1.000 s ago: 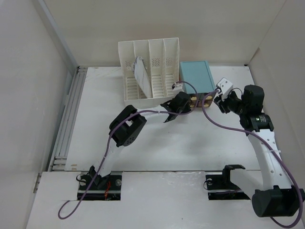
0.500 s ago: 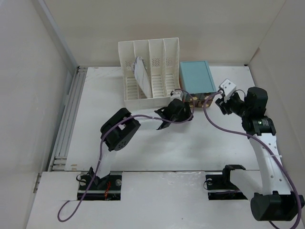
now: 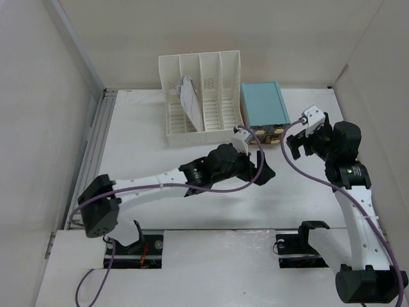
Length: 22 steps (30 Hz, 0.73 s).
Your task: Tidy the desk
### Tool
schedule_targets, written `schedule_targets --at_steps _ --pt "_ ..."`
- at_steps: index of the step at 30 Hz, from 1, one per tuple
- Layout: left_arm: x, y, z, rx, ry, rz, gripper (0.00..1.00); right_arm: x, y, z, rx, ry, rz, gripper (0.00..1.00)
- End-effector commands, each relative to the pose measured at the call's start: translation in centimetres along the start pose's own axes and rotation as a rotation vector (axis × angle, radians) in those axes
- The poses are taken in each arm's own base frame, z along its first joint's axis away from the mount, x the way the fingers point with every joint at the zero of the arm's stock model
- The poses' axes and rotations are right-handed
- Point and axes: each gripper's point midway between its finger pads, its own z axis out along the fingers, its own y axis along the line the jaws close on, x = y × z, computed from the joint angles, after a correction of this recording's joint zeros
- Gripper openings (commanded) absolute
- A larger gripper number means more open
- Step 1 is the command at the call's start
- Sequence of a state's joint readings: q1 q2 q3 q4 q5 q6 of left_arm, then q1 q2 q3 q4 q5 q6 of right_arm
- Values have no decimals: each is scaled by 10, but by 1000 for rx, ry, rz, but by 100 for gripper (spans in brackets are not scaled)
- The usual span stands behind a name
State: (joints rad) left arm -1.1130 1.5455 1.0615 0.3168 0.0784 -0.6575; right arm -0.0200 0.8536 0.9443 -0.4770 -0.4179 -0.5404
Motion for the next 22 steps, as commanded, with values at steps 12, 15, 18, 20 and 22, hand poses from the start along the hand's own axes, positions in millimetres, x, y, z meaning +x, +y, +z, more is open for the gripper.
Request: schedule_targets --at_steps 12,15,18,20,22 --pt "-101 49 -191 -510 -407 416 100 8 -73 -19 519 -27 390 100" --pt "-106 59 -223 -560 -457 392 100 8 -74 -19 528 -27 399 100" --pt "-102 75 -246 -617 -475 390 100 8 -74 -19 528 -27 399 100" --pt "-99 81 -257 -622 -509 365 100 8 -72 -18 519 -30 399 100" --pt "-98 83 -260 -604 -538 349 100 -1 -69 -24 504 -62 392 100"
